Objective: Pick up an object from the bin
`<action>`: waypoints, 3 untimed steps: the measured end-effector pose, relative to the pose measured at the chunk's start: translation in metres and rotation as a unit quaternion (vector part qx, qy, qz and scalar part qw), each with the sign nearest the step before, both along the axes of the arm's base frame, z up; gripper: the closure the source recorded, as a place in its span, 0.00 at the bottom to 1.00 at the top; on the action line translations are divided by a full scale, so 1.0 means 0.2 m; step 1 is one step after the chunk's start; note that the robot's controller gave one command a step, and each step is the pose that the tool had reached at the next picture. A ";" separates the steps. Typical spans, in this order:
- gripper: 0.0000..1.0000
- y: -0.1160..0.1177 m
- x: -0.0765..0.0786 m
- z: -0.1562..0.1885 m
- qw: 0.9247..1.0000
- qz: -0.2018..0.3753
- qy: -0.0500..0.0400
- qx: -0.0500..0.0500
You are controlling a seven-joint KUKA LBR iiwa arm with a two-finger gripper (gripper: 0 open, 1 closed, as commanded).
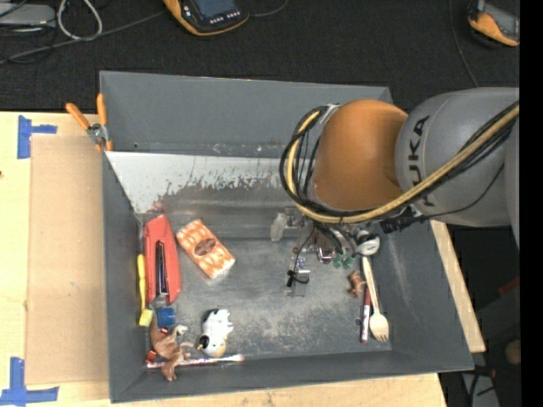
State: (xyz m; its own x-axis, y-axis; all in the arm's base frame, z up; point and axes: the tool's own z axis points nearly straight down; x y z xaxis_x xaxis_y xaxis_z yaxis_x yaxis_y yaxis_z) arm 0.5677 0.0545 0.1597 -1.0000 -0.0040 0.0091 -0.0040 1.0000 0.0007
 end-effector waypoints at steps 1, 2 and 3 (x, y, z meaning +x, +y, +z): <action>0.00 0.00 0.01 0.02 1.000 -0.001 -0.004 0.000; 0.00 0.37 0.08 -0.25 1.000 0.012 -0.005 0.001; 0.00 0.56 -0.08 -0.44 1.000 0.014 -0.009 0.000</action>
Offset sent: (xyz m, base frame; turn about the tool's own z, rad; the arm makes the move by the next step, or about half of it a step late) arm 0.0194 0.0975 -0.0690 -0.0339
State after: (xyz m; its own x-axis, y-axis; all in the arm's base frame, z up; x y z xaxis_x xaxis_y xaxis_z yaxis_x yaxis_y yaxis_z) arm 0.5508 0.1666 0.0714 -0.9994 -0.0323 -0.0085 -0.0323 0.9995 0.0008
